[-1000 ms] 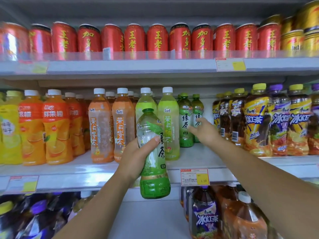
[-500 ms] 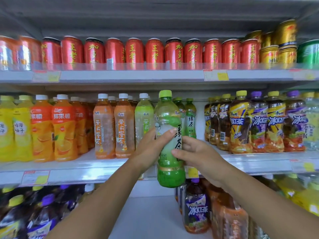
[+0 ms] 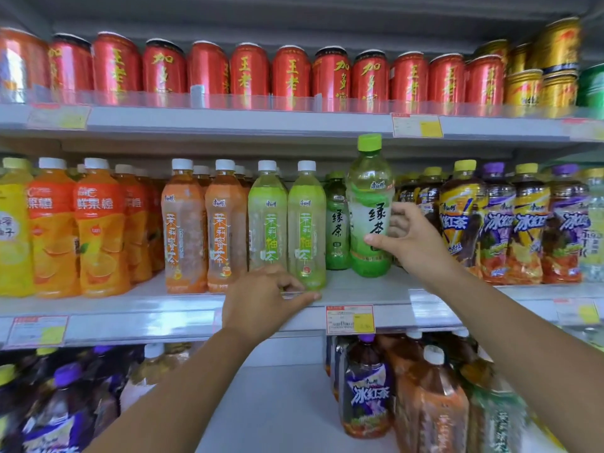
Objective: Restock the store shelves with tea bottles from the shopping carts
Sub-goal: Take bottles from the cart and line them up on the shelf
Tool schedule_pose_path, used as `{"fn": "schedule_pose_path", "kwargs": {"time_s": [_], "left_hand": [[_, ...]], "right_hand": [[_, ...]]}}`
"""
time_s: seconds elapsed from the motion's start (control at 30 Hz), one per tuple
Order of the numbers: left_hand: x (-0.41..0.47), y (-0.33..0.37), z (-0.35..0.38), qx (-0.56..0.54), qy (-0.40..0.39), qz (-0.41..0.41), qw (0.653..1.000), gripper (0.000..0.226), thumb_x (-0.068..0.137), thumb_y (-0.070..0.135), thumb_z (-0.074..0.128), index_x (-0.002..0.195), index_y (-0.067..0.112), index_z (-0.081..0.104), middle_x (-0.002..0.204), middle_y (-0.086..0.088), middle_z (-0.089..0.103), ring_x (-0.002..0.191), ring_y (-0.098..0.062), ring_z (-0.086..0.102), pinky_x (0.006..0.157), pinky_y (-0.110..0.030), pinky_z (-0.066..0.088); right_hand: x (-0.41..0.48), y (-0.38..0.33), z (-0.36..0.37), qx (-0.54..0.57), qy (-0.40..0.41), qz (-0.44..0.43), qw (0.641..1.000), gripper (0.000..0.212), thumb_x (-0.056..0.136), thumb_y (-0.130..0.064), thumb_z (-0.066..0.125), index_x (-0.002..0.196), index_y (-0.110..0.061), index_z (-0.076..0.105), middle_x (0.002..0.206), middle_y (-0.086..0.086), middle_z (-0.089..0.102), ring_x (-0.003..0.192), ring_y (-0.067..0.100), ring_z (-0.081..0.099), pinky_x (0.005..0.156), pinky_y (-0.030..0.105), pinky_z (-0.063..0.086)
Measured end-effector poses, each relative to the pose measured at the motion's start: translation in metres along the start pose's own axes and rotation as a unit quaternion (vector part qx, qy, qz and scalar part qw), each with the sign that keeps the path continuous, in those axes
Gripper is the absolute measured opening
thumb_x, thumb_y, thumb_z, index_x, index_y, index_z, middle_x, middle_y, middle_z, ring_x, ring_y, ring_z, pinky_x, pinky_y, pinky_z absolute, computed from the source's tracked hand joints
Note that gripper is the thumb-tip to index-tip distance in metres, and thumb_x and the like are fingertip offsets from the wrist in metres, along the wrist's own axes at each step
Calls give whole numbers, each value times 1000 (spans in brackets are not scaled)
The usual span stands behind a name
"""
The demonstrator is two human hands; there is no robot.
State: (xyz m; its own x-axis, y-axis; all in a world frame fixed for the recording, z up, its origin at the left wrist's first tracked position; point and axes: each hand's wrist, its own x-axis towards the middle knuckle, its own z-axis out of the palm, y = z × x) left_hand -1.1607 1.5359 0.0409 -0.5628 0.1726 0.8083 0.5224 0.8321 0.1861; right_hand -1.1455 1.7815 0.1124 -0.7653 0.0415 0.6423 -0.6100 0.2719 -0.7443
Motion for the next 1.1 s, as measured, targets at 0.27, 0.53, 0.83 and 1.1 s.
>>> {"fn": "schedule_pose_path", "kwargs": {"time_s": [0.27, 0.53, 0.83, 1.1], "left_hand": [[-2, -3, 9, -30, 73, 30, 996, 42, 71, 73, 55, 67, 35, 73, 66, 18, 59, 61, 3, 46, 53, -19, 36], [-2, -5, 11, -41, 88, 41, 994, 41, 72, 70, 58, 66, 32, 73, 62, 17, 58, 59, 6, 44, 55, -6, 25], [-2, -8, 14, -26, 111, 51, 992, 41, 73, 69, 59, 63, 31, 69, 56, 16, 51, 58, 2, 42, 53, -8, 24], [-2, -10, 17, -9, 113, 50, 992, 42, 73, 71, 56, 63, 31, 68, 56, 15, 54, 58, 0, 44, 53, -9, 24]], "right_hand": [[37, 56, 4, -61, 22, 72, 995, 51, 78, -18, 79, 119, -16, 49, 115, 7, 66, 102, 19, 65, 93, 42, 53], [81, 77, 5, -133, 45, 144, 980, 72, 75, -26, 81, 133, -12, 40, 127, 12, 58, 112, 28, 59, 96, 44, 50], [100, 95, 8, -165, 6, 193, 967, 60, 78, -15, 79, 130, -10, 50, 123, 9, 63, 109, 27, 61, 96, 44, 51], [122, 114, 6, -192, -1, 193, 962, 74, 76, -26, 80, 139, -18, 41, 132, 9, 57, 115, 30, 57, 97, 48, 50]]}}
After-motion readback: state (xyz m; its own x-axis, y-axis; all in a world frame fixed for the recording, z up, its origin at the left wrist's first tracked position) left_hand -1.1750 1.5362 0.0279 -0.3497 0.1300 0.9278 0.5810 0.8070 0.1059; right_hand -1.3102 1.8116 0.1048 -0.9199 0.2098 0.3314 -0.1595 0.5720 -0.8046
